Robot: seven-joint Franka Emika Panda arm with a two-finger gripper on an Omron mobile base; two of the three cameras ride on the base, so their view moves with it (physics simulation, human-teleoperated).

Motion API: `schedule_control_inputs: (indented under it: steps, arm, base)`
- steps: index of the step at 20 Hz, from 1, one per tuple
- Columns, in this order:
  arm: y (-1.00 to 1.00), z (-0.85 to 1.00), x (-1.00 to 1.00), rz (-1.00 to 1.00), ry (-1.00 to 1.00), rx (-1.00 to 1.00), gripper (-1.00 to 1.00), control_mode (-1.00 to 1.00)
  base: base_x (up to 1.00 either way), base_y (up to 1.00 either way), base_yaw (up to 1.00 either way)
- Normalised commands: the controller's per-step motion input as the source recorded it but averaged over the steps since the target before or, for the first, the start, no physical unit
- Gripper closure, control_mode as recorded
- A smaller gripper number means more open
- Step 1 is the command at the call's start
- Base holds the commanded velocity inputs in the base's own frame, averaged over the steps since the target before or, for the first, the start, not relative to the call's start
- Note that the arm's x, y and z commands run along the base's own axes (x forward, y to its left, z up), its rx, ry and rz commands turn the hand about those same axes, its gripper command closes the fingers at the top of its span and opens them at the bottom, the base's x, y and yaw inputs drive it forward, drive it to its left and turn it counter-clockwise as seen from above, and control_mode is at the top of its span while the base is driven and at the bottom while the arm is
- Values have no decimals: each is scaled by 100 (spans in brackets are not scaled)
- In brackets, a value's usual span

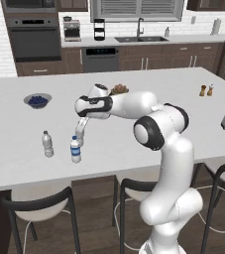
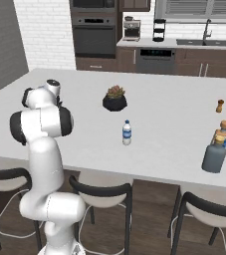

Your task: Move the plastic bottles in the middle to the plastics group, and the glass bottles in the middle to the glass group.

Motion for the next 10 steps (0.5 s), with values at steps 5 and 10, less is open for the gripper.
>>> schedule_control_inputs:
  steps: [5,10]
  arm:
    - [5,-48,0,3,0,0,100,-100]
    - [1,-26,0,1,0,-2,100,-100]
  base:
    - [0,0,0]
    - [0,0,0]
